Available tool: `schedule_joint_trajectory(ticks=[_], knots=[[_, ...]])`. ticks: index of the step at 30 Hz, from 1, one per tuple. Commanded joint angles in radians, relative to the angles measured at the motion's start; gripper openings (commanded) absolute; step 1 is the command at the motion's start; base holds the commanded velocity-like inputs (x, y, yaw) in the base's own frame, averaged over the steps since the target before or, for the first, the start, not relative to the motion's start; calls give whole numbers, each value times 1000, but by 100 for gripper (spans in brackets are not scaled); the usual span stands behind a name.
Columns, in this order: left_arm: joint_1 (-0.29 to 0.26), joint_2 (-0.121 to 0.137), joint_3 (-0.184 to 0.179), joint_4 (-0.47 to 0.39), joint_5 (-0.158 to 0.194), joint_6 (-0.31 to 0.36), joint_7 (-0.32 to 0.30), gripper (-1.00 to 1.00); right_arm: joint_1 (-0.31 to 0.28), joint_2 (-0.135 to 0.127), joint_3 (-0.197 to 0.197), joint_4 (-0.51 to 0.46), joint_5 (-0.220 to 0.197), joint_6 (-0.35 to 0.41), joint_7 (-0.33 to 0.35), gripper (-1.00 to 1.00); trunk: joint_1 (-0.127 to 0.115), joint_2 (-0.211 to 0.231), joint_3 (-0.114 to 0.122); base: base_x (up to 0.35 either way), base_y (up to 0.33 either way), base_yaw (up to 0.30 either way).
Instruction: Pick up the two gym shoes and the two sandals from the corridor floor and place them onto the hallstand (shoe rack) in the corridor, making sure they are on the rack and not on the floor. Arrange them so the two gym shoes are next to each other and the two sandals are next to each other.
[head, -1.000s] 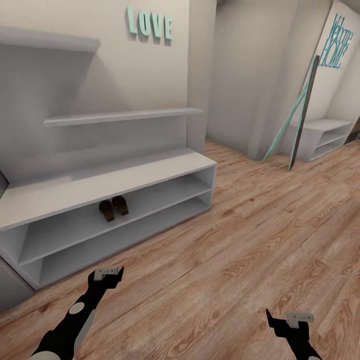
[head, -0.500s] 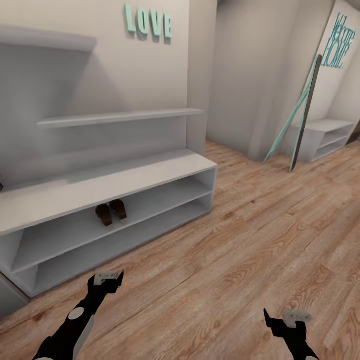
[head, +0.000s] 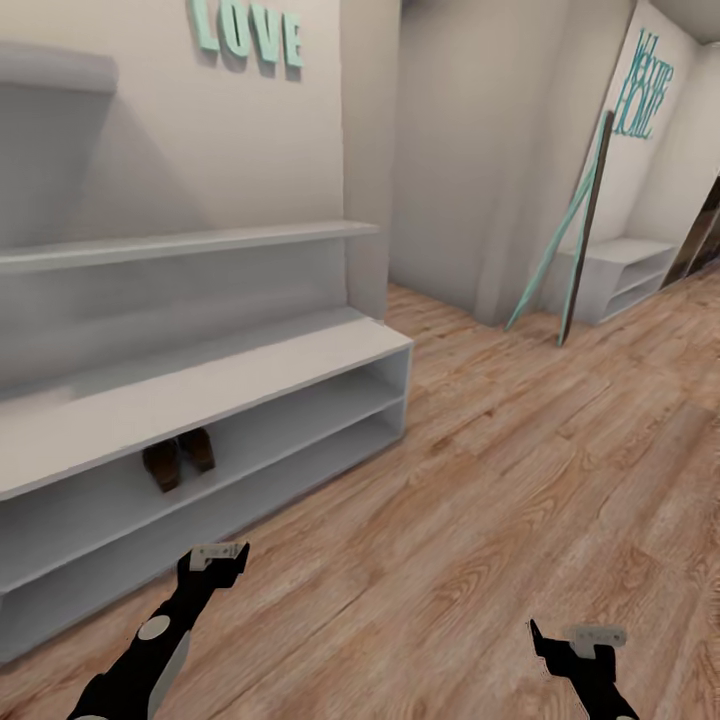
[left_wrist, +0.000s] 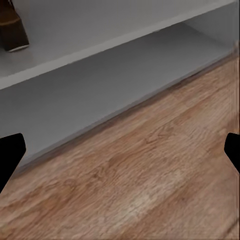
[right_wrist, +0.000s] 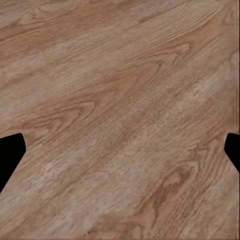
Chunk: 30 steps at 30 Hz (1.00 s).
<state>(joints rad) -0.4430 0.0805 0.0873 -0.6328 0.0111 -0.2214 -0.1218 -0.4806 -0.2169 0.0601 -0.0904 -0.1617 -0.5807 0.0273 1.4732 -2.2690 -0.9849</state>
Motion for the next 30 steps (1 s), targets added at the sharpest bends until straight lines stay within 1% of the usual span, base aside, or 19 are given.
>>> schedule_joint_trajectory(ticks=[1, 2, 6, 7, 11, 12, 16, 24, 30], knots=[[0, -2, 5, 1, 1, -2, -9, 100, 3, -1, 7, 1, -10, -7, 3, 100, 0, 0, 0, 334, -98, -258], [0, -11, 5, 1, 0, -2, -10, 100, 17, -3, 6, 0, -11, -30, 3, 100, 0, 0, 0, 333, -99, -265], [0, -23, 4, 2, -13, -2, -10, 100, 40, -4, 7, 0, -20, -91, 6, 100, 0, 0, 3, 333, -99, -268], [0, -27, 4, 3, -25, -2, -9, 100, 51, -4, 7, 1, -28, -131, 7, 100, 0, 0, 3, 333, -100, -270], [2, -33, 3, 3, -53, -3, -8, 100, 70, 0, 8, 1, -40, -212, 10, 100, 0, 0, 6, 333, -100, -271], [4, -39, 3, 4, -72, -4, -8, 100, 82, 5, 9, 1, -45, -277, 9, 100, 0, 0, 6, 334, -100, -205], [5, -43, 4, 5, -78, -4, -7, 100, 87, 16, 9, 2, -46, -299, 6, 100, 0, 0, 8, 334, -100, -131], [6, -46, 5, 18, -82, -5, -7, 100, 89, 42, 9, 19, -48, -308, 3, 100, 0, 0, 8, 334, -100, -28], [6, -47, 5, 20, -82, -6, -7, 100, 89, 49, 9, 26, -48, -309, 3, 100, 0, 0, 8, 334, -100, -4]])
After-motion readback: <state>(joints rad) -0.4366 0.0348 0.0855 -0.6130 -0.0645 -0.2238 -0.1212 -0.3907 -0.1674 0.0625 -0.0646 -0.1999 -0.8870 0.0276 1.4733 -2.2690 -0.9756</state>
